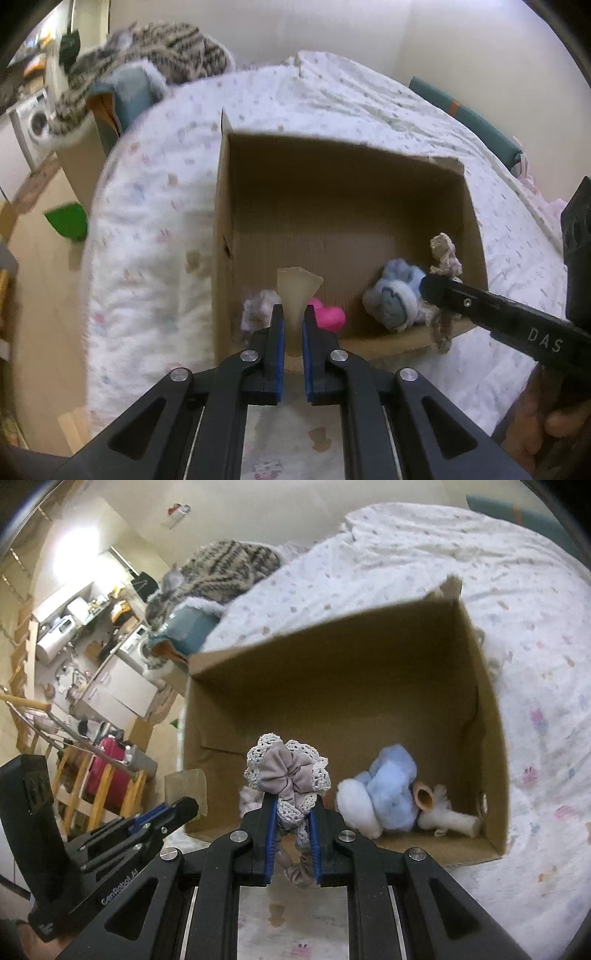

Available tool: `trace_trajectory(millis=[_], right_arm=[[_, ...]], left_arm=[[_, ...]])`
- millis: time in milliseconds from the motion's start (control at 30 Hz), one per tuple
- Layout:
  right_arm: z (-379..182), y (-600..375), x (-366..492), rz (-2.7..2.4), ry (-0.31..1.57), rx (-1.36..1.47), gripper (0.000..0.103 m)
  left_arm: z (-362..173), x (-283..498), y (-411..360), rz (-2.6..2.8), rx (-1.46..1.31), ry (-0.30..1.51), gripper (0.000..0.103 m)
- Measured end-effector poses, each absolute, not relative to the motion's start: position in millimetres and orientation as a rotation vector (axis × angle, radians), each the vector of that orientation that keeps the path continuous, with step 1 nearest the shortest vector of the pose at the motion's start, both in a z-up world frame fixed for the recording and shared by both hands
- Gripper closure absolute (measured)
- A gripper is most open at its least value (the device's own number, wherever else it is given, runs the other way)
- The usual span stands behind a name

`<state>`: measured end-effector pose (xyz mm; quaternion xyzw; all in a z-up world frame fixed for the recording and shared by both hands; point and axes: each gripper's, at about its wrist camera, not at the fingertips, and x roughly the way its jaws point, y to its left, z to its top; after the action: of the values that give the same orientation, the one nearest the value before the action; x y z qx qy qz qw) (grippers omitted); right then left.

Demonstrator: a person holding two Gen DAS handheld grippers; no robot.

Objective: Organize soft objects
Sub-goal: 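Lower the beige piece and scrunchie into the box and open both grippers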

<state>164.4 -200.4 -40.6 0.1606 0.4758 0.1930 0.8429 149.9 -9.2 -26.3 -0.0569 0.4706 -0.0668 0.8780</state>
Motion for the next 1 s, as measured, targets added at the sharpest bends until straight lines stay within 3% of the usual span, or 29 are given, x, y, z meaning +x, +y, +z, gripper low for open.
trace_trajectory(millis=[633, 1000], right_arm=[[-63, -180, 162, 0.401, 1.03, 0.226, 0.086], [-60, -188, 160, 0.408, 1.006, 0.267, 0.082]], left_arm=[[-46, 155, -15, -0.128, -0.1, 1.028, 0.093], [-43, 151, -17, -0.132, -0.091, 1.02, 0.079]])
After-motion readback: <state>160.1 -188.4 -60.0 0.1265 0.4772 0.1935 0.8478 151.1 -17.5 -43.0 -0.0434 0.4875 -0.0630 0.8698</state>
